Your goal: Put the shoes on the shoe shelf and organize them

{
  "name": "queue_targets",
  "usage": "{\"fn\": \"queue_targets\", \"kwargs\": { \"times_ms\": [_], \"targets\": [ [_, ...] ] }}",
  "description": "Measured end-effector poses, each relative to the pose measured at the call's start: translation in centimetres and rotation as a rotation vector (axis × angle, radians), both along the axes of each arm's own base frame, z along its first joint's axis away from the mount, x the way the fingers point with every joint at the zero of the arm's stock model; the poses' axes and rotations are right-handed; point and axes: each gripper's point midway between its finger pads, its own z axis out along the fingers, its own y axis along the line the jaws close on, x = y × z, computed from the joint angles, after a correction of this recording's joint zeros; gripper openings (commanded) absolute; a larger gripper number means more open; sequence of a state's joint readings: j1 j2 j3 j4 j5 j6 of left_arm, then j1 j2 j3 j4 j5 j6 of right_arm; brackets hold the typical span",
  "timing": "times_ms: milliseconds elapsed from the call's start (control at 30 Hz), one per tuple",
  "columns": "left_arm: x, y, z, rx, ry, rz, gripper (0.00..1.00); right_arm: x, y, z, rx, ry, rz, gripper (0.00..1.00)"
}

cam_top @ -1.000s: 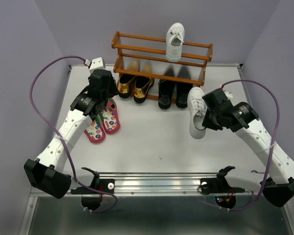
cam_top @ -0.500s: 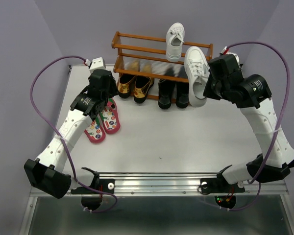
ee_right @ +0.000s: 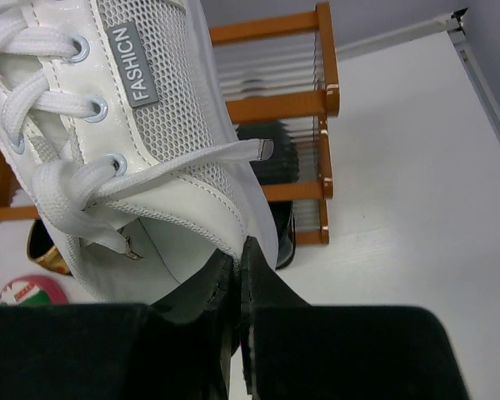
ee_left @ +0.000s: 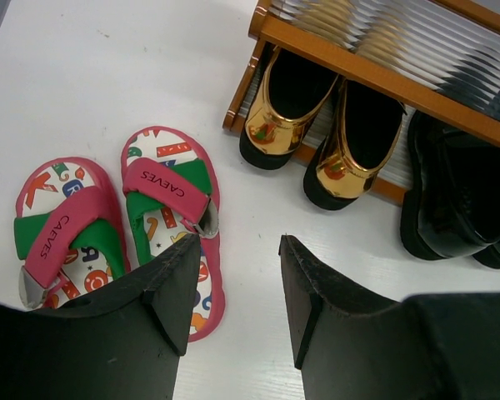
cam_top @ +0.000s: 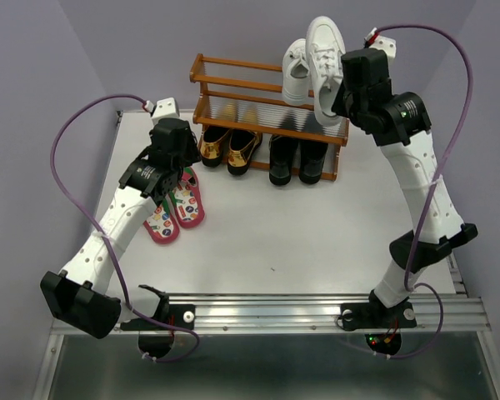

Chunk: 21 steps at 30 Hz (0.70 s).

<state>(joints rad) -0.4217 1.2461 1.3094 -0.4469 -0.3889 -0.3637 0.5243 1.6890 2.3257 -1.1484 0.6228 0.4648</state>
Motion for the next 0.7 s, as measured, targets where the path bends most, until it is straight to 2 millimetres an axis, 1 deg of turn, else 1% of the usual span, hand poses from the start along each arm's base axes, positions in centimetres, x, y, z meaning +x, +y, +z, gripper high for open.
{"fn": "queue_targets", "kwargs": {
  "times_ms": [100, 167, 233, 333, 500, 567, 700],
  "targets": [
    [-0.1, 0.1, 0.2, -0.002, -0.005, 0.001, 0.54, 2.5, -0.7, 0.8, 0.022, -0.044, -0.041, 0.01],
    [-0.2, 0.1, 0.4, -0.003, -0.011, 0.002, 0.54, 4.1, -1.7, 0.7, 0.031, -0.053, -0.072, 0.01],
    [-0.3, 0.2, 0.6, -0.004, -0.017, 0.005, 0.54, 5.0, -2.3, 0.2, 0.042, -0.049, -0.091, 0.01],
    [-0.4, 0.3, 0.9, -0.007, -0.025, 0.006, 0.54, 5.9, -3.7, -0.2, 0.056, -0.046, -0.123, 0.01],
    [-0.5, 0.3, 0.9, -0.008, -0.025, 0.005, 0.54, 7.4, -4.8, 0.0, 0.113, -0.071, -0.145, 0.01],
    [-0.5, 0.3, 0.9, -0.008, -0.024, 0.005, 0.54, 8.1, -4.7, -0.3, 0.134, -0.071, -0.143, 0.01],
    [-0.5, 0.4, 0.8, -0.006, -0.020, 0.006, 0.54, 9.6, -4.4, -2.0, 0.166, -0.040, -0.135, 0.01]
  ]
}}
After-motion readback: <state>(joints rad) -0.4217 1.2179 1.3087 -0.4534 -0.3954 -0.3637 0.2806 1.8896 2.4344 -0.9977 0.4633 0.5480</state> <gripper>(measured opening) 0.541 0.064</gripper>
